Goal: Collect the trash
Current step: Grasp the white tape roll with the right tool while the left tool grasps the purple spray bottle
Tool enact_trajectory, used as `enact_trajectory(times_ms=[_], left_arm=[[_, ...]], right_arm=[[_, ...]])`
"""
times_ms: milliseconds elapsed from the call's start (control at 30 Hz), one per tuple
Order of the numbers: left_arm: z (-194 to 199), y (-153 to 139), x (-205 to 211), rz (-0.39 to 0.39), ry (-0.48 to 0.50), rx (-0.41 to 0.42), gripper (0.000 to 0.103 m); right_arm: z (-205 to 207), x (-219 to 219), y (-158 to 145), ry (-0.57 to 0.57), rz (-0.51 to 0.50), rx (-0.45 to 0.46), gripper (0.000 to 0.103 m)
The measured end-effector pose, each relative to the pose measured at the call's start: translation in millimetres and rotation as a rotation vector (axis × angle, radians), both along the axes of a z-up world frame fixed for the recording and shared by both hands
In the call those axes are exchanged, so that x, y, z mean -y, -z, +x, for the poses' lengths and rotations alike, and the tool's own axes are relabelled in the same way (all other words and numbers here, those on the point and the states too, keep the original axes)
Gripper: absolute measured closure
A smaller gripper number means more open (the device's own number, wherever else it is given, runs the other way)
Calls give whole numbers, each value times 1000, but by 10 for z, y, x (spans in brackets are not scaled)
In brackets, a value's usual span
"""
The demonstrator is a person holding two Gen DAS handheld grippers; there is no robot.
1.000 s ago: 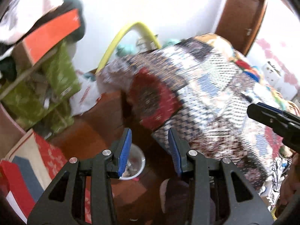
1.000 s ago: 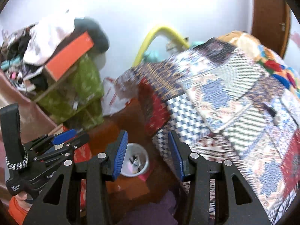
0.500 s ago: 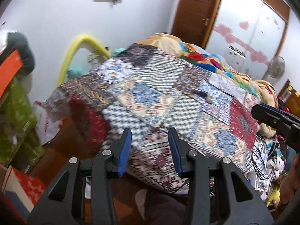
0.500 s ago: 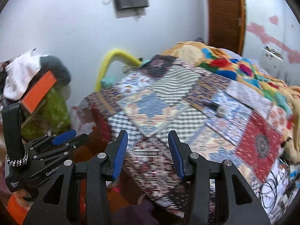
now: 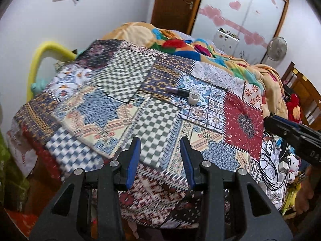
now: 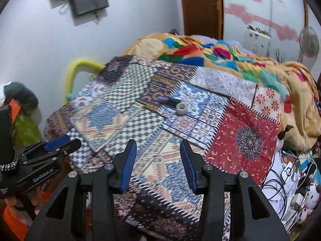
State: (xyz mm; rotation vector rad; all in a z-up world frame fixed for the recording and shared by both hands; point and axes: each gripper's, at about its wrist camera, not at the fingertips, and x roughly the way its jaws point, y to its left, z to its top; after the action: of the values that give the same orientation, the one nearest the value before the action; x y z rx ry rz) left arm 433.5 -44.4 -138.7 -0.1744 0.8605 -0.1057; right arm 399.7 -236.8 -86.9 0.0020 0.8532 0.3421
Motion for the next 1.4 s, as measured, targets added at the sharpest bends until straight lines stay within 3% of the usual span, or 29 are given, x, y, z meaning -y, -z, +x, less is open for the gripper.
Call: enact_trajectory(times_ms=[200, 333, 800, 900, 933, 967, 1233, 1400], left_arm=[[512, 216, 95, -5, 21, -16, 63], [947, 399, 127, -20, 39, -35, 63], [2035, 939, 60, -37, 60, -83, 61], [2191, 1011, 92, -12, 74, -82, 55], [2242, 1026, 107, -5, 74, -78, 54], [2288, 1035, 118, -8, 77, -76, 51], [2748, 1067, 333, -88, 116, -100, 48], [2981, 1198, 531, -68, 80, -173, 48]], right_arm=[[480, 125, 324, 45, 18, -48, 60], [853, 113, 571, 51, 18, -82, 48], [1949, -174, 1399, 39, -41, -119, 47], [2038, -212, 1489, 41, -57, -106, 49], [2043, -230, 1509, 35, -73, -92, 54], [2053, -243, 1525, 33, -89, -83, 69], [1919, 2, 1461, 54, -48, -68, 69], [1808, 268, 1351, 80, -25, -59, 69]])
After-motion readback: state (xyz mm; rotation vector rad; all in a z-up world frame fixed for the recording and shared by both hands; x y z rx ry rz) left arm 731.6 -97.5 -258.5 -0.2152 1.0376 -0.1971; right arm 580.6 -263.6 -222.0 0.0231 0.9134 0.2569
